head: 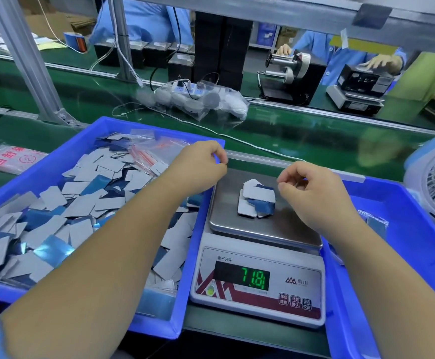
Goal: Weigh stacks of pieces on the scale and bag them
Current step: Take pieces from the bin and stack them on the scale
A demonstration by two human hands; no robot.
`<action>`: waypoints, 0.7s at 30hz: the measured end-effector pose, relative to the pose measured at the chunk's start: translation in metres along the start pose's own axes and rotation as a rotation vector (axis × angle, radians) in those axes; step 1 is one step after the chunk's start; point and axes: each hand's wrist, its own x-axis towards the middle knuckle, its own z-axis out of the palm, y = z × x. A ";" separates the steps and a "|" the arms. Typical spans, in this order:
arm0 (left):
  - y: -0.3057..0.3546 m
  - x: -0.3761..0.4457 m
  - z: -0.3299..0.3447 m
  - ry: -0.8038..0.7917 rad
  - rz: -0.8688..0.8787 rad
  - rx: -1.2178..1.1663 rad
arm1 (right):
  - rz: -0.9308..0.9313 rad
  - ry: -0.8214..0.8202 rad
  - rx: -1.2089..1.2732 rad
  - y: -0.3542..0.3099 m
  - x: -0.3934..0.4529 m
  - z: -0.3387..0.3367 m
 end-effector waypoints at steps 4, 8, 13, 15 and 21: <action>-0.015 0.000 -0.009 -0.150 -0.147 0.331 | -0.001 -0.004 0.005 0.000 0.000 0.001; -0.016 -0.004 -0.009 -0.291 -0.169 0.525 | -0.016 -0.010 0.001 -0.001 -0.001 0.001; -0.016 -0.008 -0.011 -0.403 -0.174 0.619 | -0.013 -0.011 -0.001 -0.001 0.000 0.001; -0.018 -0.009 -0.011 -0.391 -0.166 0.630 | -0.008 -0.018 0.005 -0.001 0.000 0.001; -0.024 -0.002 -0.021 -0.305 -0.190 0.571 | -0.020 -0.012 0.011 0.000 -0.001 0.001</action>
